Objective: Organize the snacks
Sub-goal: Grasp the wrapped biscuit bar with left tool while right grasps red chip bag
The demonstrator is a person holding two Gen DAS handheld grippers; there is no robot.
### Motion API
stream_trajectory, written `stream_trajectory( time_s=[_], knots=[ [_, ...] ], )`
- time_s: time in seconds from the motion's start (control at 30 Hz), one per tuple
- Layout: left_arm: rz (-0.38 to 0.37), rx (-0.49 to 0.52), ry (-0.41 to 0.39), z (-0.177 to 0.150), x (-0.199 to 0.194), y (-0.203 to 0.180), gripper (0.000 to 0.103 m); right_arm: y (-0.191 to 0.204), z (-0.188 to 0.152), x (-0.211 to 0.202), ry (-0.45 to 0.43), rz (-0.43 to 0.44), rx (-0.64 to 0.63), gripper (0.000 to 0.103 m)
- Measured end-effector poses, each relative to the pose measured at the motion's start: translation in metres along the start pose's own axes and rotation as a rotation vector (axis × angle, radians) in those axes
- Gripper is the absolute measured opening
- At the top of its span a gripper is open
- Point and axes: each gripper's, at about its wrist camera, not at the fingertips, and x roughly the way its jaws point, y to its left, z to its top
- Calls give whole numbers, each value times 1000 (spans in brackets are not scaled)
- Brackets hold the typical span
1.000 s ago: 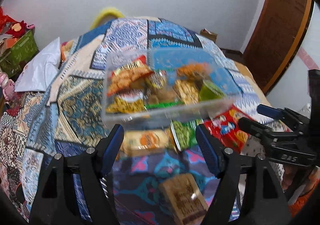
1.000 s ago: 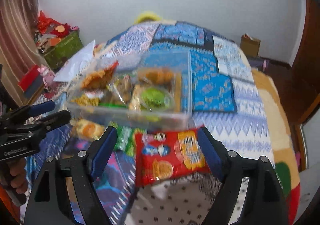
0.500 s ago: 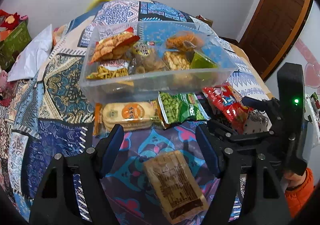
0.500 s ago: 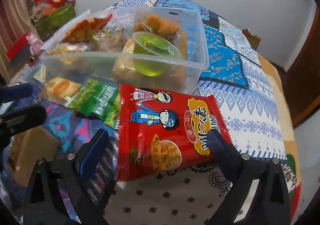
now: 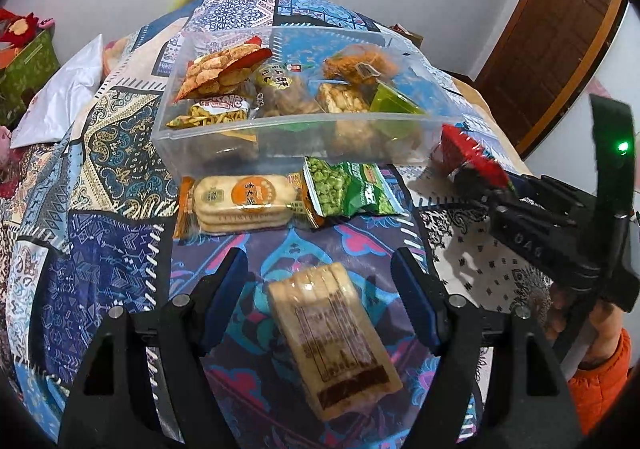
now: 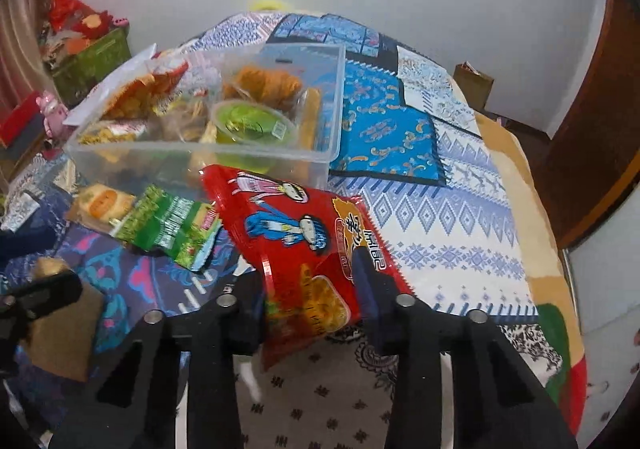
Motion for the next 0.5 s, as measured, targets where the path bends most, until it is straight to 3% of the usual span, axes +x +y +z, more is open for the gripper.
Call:
stream_trajectory(
  time_s=[0.33, 0.5],
  knots=[
    [20, -3, 19, -23, -5, -2, 72, 6, -5, -39, -51, 117, 50, 25],
    [3, -1, -1, -31, -13, -5, 43, 12, -6, -52, -73, 135, 44, 23]
  ],
)
